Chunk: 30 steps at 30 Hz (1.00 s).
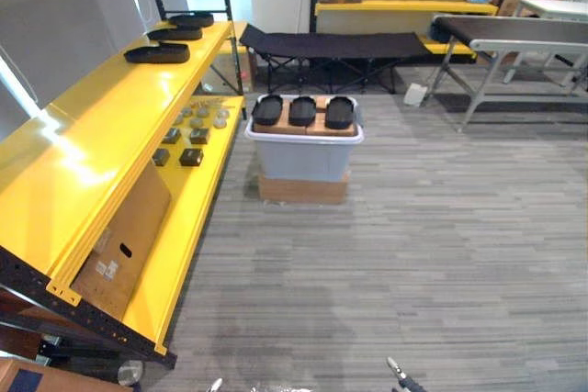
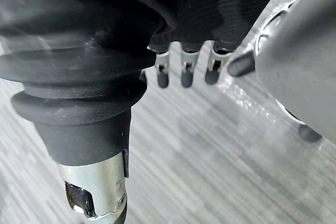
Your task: Walk over and take plastic housings, then place them on the shelf
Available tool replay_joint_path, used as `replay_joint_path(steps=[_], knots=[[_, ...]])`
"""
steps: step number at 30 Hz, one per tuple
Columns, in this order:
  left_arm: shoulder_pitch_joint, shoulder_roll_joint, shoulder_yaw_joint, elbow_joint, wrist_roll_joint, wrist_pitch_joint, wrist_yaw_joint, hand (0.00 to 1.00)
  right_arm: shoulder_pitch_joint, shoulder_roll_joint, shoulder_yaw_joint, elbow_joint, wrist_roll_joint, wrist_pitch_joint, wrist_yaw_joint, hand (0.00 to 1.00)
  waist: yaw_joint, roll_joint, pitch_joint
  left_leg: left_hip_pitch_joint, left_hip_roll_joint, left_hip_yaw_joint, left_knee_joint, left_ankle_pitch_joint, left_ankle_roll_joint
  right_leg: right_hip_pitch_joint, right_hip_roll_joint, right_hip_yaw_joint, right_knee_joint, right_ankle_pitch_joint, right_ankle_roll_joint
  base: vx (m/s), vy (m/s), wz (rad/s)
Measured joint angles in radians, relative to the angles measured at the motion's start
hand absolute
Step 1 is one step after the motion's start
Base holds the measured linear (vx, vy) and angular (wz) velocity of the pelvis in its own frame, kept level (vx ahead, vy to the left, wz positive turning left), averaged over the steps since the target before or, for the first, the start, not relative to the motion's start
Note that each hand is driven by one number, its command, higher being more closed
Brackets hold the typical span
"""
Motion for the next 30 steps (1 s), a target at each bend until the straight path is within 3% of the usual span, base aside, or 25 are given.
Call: replay_joint_path(steps=[4, 6, 7, 8, 9, 10, 14, 17, 19, 20, 22, 24, 25, 26, 27, 29, 30], knots=[[0.000, 0.000, 0.001, -0.001, 0.004, -0.001, -0.001, 0.00, 0.004, -0.003, 0.001, -0.005, -0.011, 0.001, 0.014, 0.00, -0.001, -0.004, 0.001, -0.001, -0.005, 0.010, 0.000, -0.010, 0.006, -0.033, -0.013, 0.015, 0.048, -0.034, 0.005, -0.11, 0.063, -0.09], [-0.002, 0.002, 0.003, -0.005, 0.020, 0.002, -0.003, 0.00, 0.020, -0.005, 0.000, -0.007, -0.013, -0.001, 0.013, 0.00, -0.001, -0.010, -0.001, -0.004, -0.030, 0.007, 0.009, -0.020, 0.019, -0.101, -0.055, 0.029, 0.169, -0.091, 0.027, 0.01, 0.103, -0.02], [-0.007, 0.007, 0.006, -0.013, 0.031, 0.008, -0.001, 0.00, 0.025, -0.006, -0.012, -0.013, -0.021, -0.015, 0.011, 0.00, -0.008, -0.021, 0.008, -0.046, -0.040, -0.003, 0.061, -0.060, 0.038, -0.174, -0.102, 0.047, 0.322, -0.134, 0.052, 0.03, 0.068, -0.05], [-0.012, 0.007, 0.012, -0.011, 0.045, 0.009, 0.000, 0.00, 0.023, -0.005, -0.029, -0.023, -0.022, -0.019, 0.013, 0.00, -0.007, -0.023, 0.014, -0.051, -0.045, -0.003, 0.064, -0.068, 0.043, -0.222, -0.115, 0.074, 0.404, -0.131, 0.053, 0.03, 0.080, -0.01], [-0.026, 0.003, 0.013, -0.007, 0.058, 0.018, 0.008, 0.00, 0.017, -0.007, -0.038, -0.040, -0.026, -0.032, 0.018, 0.00, -0.021, -0.009, 0.042, -0.028, -0.035, -0.009, 0.062, -0.072, 0.050, -0.287, -0.127, 0.106, 0.542, -0.142, 0.030, 0.02, 0.073, 0.06], [-0.031, 0.001, 0.012, -0.006, 0.058, 0.019, 0.009, 0.00, 0.013, -0.007, -0.038, -0.045, -0.027, -0.034, 0.029, 0.00, -0.033, -0.006, 0.054, -0.016, -0.024, -0.017, 0.062, -0.073, 0.050, -0.295, -0.121, 0.107, 0.559, -0.153, 0.014, 0.05, 0.091, 0.18], [-0.037, 0.015, 0.022, 0.000, 0.071, 0.019, 0.004, 0.00, 0.012, 0.014, -0.040, -0.046, -0.032, -0.042, 0.057, 0.00, -0.038, -0.014, 0.064, 0.006, 0.022, -0.045, 0.064, -0.095, 0.032, -0.331, -0.067, 0.108, 0.374, -0.133, 0.002, 0.15, 0.002, 0.25], [-0.038, 0.015, 0.040, 0.000, 0.085, 0.019, 0.004, 0.00, 0.015, 0.019, -0.041, -0.031, -0.054, -0.035, 0.062, 0.00, -0.044, -0.024, 0.070, 0.018, 0.026, -0.072, 0.075, -0.126, 0.008, -0.342, -0.058, 0.103, 0.254, -0.067, -0.010, 0.31, -0.083, 0.32], [-0.038, 0.015, 0.077, 0.000, 0.084, 0.035, 0.001, 0.00, 0.016, 0.012, -0.043, -0.021, -0.068, 0.006, 0.067, 0.00, -0.044, -0.043, 0.075, 0.037, 0.027, -0.075, 0.150, -0.196, -0.028, -0.324, -0.061, 0.091, 0.225, 0.027, -0.055, 0.38, -0.154, 0.10], [-0.038, 0.015, 0.077, 0.003, 0.084, 0.039, 0.002, 0.00, 0.017, 0.006, -0.043, -0.012, -0.068, 0.009, 0.066, 0.00, -0.045, -0.041, 0.074, 0.043, 0.034, -0.077, 0.168, -0.213, -0.033, -0.319, -0.063, 0.085, 0.239, 0.071, -0.049, 0.46, -0.190, 0.09], [-0.034, -0.012, 0.077, 0.008, 0.073, 0.064, 0.007, 0.00, 0.017, -0.037, -0.040, 0.022, -0.067, 0.016, 0.054, 0.00, -0.054, 0.009, 0.040, 0.056, 0.114, -0.081, 0.217, -0.260, -0.065, -0.316, -0.008, 0.051, 0.306, -0.019, -0.057, 0.51, -0.150, 0.13], [-0.037, -0.016, 0.123, -0.007, 0.032, 0.067, 0.015, 0.00, 0.002, -0.034, -0.042, 0.038, -0.068, 0.018, 0.054, 0.00, -0.054, 0.001, 0.050, -0.009, 0.144, -0.087, 0.405, -0.261, -0.067, -0.298, 0.001, 0.052, 0.326, -0.057, -0.057, 0.37, -0.148, -0.01], [-0.038, -0.030, 0.153, -0.026, 0.009, 0.068, 0.021, 0.00, 0.001, -0.034, -0.043, 0.039, -0.069, 0.017, 0.054, 0.00, -0.052, 0.003, 0.054, -0.084, 0.177, -0.114, 0.591, -0.257, -0.069, -0.274, 0.011, 0.052, 0.321, -0.074, -0.064, 0.42, -0.196, -0.06], [-0.034, -0.054, 0.177, -0.041, -0.004, 0.067, 0.021, 0.00, -0.004, -0.042, -0.048, 0.027, -0.070, 0.001, 0.053, 0.00, -0.051, 0.034, 0.076, -0.190, 0.251, -0.152, 0.870, -0.209, -0.108, -0.212, 0.048, 0.049, 0.292, -0.094, -0.070, 0.51, -0.157, -0.10], [-0.033, -0.068, 0.188, -0.049, -0.023, 0.069, 0.019, 0.00, -0.003, -0.057, -0.052, 0.022, -0.075, -0.008, 0.051, 0.00, -0.042, 0.059, 0.093, -0.269, 0.315, -0.169, 1.062, -0.207, -0.103, -0.139, 0.079, 0.050, 0.256, -0.115, -0.085, 0.45, -0.053, -0.10], [-0.032, -0.076, 0.185, -0.064, -0.024, 0.073, 0.000, 0.00, -0.005, -0.051, -0.058, 0.022, -0.078, -0.033, 0.050, 0.00, -0.023, 0.061, 0.097, -0.353, 0.314, -0.165, 1.109, -0.230, -0.080, -0.039, 0.075, 0.053, 0.196, -0.128, -0.072, 0.42, 0.015, -0.13], [-0.028, -0.079, 0.182, -0.074, -0.024, 0.070, -0.008, 0.00, -0.023, -0.043, -0.061, 0.017, -0.077, -0.044, 0.052, 0.00, -0.011, 0.058, 0.096, -0.413, 0.291, -0.148, 1.047, -0.239, -0.066, 0.005, 0.058, 0.060, 0.165, -0.134, -0.061, 0.39, 0.062, -0.20]])
